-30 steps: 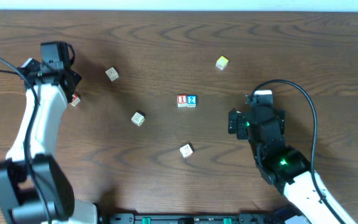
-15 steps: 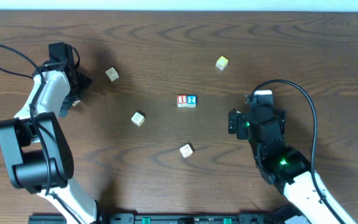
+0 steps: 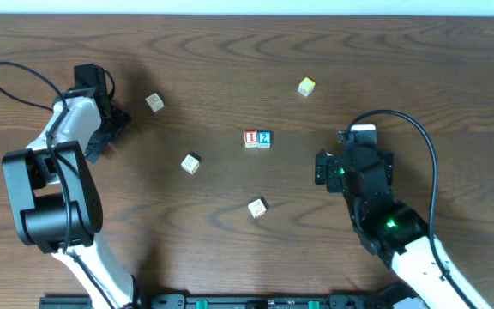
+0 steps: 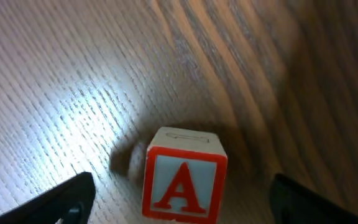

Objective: Spell out Ai2
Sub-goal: 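Close the left gripper on the red 'A' block and lift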

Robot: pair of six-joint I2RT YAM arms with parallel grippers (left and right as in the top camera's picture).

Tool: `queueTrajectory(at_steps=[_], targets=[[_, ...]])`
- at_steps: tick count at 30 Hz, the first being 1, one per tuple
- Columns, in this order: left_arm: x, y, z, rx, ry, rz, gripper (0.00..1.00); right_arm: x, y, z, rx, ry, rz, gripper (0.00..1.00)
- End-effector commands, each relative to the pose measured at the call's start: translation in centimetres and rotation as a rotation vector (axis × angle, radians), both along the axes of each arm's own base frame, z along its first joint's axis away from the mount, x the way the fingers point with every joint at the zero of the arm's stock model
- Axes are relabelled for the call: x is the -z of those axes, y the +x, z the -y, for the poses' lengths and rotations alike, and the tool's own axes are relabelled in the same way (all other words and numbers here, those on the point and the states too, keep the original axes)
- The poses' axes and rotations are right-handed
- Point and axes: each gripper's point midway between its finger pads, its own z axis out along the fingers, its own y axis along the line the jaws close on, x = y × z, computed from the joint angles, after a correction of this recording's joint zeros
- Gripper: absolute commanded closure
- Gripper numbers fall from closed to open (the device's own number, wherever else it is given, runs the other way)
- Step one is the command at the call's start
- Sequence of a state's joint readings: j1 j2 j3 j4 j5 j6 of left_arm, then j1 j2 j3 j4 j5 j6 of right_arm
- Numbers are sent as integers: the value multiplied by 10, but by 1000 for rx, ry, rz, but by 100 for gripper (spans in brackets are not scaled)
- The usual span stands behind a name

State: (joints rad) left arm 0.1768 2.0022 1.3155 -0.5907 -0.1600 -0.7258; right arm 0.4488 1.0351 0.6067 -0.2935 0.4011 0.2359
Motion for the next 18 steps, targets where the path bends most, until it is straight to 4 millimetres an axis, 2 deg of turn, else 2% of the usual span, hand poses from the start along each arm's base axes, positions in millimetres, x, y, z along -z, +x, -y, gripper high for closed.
queueTrajectory(at_steps=[1, 5, 10, 18], targets=[[-3, 7, -5, 1, 9, 19, 18, -3, 2, 4, 15, -10, 9, 1], [-4, 8, -5, 1, 10, 25, 26, -3, 2, 4, 15, -10, 9, 1], [-3, 8, -5, 1, 10, 25, 43, -3, 2, 4, 15, -10, 9, 1], [-3, 8, -5, 0, 10, 24, 47, -3, 2, 4, 15, -10, 9, 1]])
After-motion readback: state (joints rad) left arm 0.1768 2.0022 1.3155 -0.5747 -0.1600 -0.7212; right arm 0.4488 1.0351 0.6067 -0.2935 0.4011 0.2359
